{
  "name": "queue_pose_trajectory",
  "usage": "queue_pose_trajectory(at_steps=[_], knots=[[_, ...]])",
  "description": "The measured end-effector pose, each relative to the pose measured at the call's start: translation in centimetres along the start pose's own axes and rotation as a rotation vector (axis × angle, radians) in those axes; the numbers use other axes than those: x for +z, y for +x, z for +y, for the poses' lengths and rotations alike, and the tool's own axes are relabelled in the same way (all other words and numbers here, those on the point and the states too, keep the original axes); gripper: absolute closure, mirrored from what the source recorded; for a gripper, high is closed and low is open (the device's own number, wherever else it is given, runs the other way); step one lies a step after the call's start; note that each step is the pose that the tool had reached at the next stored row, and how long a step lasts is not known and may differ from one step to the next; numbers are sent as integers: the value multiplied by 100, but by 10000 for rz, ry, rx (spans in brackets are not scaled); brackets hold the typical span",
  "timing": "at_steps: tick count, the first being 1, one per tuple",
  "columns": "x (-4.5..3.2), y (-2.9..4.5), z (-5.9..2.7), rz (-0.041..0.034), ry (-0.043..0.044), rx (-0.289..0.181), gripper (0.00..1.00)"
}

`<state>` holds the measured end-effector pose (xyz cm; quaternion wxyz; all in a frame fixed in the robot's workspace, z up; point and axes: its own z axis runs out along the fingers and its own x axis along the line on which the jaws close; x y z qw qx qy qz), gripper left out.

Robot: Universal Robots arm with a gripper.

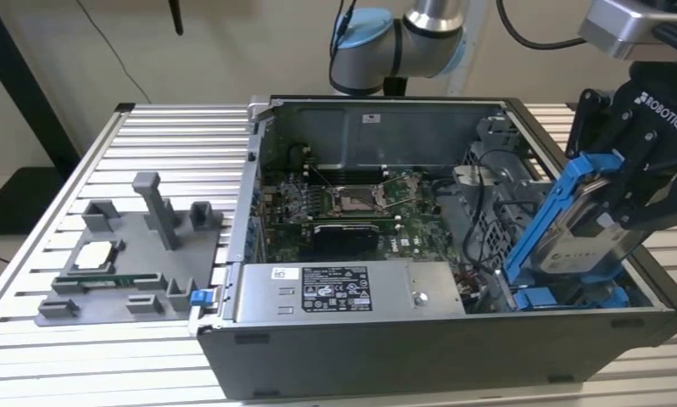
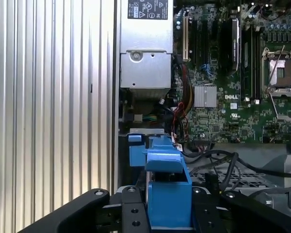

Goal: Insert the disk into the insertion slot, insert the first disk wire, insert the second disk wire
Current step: 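Insert the disk into the insertion slot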

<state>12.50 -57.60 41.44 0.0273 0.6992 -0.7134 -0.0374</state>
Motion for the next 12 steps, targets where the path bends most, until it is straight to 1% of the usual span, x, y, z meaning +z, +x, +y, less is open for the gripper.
queue_pose_trajectory(at_steps=[7, 12], knots=[[68, 1, 6, 5, 2, 0, 100], [122, 3, 1, -19, 0, -2, 100]])
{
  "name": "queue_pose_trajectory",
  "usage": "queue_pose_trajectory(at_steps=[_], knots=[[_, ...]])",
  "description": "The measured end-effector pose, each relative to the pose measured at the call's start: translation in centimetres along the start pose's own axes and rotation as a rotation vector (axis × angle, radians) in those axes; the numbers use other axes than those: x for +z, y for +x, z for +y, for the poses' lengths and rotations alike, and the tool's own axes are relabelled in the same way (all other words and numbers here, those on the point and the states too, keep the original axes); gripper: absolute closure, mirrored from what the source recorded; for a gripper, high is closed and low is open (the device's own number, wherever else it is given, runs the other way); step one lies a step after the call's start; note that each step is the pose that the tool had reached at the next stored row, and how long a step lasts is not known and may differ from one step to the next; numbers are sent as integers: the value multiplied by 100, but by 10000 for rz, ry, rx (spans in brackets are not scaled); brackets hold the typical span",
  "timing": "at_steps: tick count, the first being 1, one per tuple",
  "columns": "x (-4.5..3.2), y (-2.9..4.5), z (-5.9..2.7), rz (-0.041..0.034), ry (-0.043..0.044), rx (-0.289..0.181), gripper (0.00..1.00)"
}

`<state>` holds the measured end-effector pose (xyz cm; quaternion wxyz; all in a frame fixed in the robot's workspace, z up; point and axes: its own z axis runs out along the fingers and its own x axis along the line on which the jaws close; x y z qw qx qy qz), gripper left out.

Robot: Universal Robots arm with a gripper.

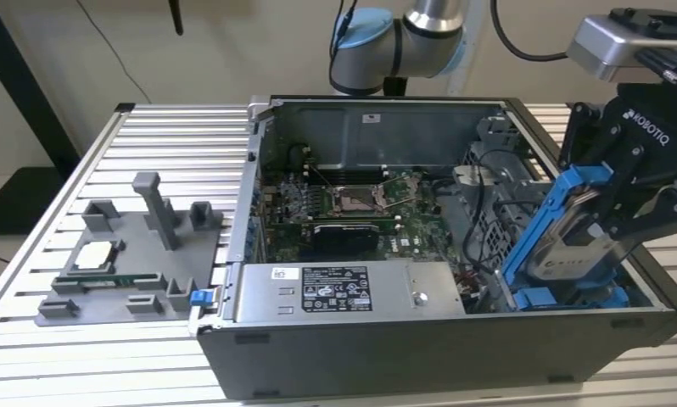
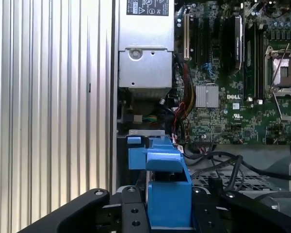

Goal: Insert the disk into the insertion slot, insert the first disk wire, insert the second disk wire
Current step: 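Insert the disk into the insertion slot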

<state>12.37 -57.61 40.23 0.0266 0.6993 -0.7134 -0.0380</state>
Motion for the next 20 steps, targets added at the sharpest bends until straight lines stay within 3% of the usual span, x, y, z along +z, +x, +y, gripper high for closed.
queue_pose_trajectory(at_steps=[9, 13, 14, 20], knots=[[158, 2, -14, -2, 0, 0, 100], [168, 2, -13, 0, -3, 4, 100], [164, 2, -12, 0, -1, 3, 0], [101, -1, -7, -25, -1, -2, 0]])
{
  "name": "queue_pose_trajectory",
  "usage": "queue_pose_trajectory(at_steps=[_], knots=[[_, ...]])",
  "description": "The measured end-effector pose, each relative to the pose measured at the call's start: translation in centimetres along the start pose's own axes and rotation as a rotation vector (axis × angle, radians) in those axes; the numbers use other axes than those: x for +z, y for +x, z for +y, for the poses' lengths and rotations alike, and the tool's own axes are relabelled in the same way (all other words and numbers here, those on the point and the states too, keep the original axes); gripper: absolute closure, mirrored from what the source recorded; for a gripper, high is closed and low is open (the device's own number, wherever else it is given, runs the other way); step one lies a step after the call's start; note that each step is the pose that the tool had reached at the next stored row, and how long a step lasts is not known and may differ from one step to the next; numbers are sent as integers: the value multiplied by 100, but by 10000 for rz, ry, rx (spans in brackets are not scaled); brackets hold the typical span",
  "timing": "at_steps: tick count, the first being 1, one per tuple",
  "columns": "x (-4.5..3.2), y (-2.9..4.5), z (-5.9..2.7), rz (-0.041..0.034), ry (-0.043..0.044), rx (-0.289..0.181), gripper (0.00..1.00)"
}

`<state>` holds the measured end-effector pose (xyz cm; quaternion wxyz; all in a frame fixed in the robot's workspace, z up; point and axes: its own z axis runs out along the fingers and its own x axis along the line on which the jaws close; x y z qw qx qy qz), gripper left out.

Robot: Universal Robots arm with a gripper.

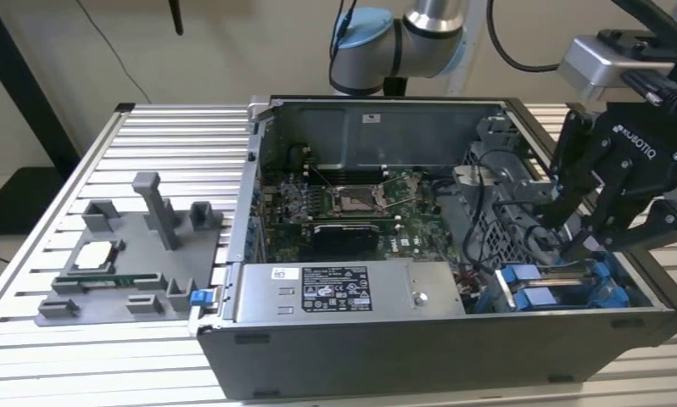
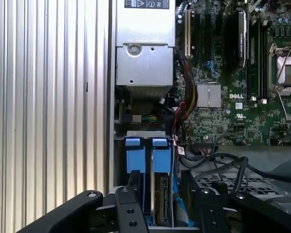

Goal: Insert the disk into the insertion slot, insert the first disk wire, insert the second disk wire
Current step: 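Insert the disk into the insertion slot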

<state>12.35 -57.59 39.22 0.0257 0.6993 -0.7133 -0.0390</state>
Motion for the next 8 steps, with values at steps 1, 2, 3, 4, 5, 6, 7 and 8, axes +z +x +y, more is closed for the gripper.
queue_pose_trajectory(at_steps=[1, 2, 3, 4, 5, 6, 7, 8], knots=[[-12, -3, 1, -5, 0, -1, 0], [-16, -8, 2, -29, -1, -3, 0], [-16, -13, 2, -91, 3, -10, 0], [-16, -18, 2, -174, 11, -19, 0], [-16, -23, 3, -301, 28, -31, 0], [-17, -27, 5, -444, 54, -44, 0], [-16, -33, 6, -582, 87, -58, 0], [-16, -39, 8, -700, 132, -71, 0]])
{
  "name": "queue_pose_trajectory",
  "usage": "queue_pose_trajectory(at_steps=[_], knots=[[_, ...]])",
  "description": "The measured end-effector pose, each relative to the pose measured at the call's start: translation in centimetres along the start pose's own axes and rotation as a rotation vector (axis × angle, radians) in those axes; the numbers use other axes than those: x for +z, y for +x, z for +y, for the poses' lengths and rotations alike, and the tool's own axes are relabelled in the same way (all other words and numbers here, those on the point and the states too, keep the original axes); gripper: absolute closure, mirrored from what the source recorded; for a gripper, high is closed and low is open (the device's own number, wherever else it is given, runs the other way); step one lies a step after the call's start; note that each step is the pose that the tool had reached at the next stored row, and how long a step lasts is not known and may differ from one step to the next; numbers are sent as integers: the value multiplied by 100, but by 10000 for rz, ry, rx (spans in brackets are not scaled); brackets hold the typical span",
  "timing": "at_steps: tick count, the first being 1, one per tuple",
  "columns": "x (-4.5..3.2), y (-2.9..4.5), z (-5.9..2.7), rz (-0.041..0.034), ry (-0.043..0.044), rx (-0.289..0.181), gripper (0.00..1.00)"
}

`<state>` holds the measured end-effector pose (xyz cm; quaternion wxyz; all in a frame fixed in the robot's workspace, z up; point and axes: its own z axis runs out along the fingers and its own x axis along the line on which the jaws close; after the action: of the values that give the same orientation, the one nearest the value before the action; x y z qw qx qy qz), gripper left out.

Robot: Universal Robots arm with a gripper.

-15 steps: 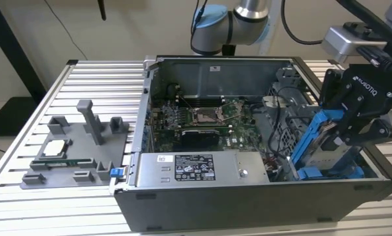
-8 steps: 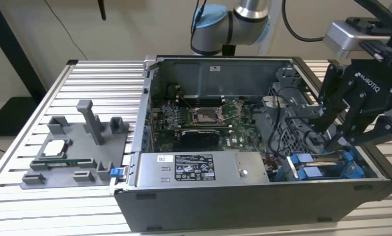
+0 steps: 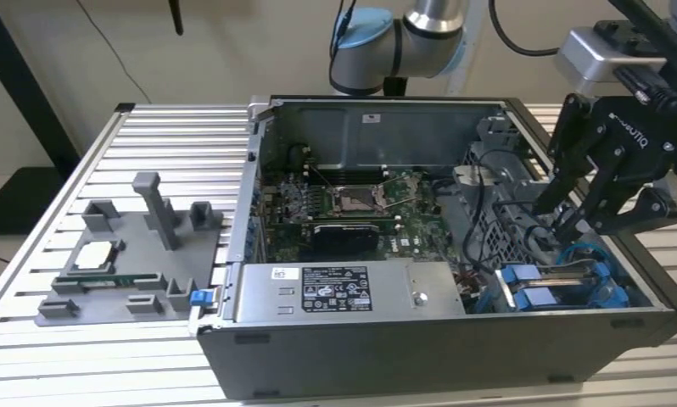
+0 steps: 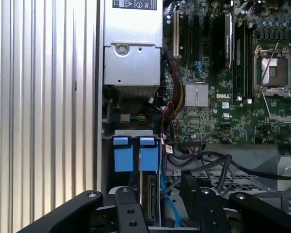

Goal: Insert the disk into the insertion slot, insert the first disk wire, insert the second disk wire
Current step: 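Insert the disk into the insertion slot, then insert the first disk wire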

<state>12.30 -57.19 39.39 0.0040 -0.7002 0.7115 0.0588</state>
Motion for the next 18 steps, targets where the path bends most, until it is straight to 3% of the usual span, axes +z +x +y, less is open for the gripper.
queue_pose_trajectory(at_steps=[3, 5, 7, 12, 15, 16, 18], knots=[[2, -18, 6, -275, 206, -43, 0], [6, -30, 16, -332, 493, -76, 0], [13, -57, 36, -337, 717, -100, 0], [51, -220, 101, -340, 1046, -135, 0], [71, -300, 135, -303, 1360, -167, 0], [75, -320, 144, -257, 1491, -181, 0], [80, -337, 167, -74, 1773, -209, 0]])
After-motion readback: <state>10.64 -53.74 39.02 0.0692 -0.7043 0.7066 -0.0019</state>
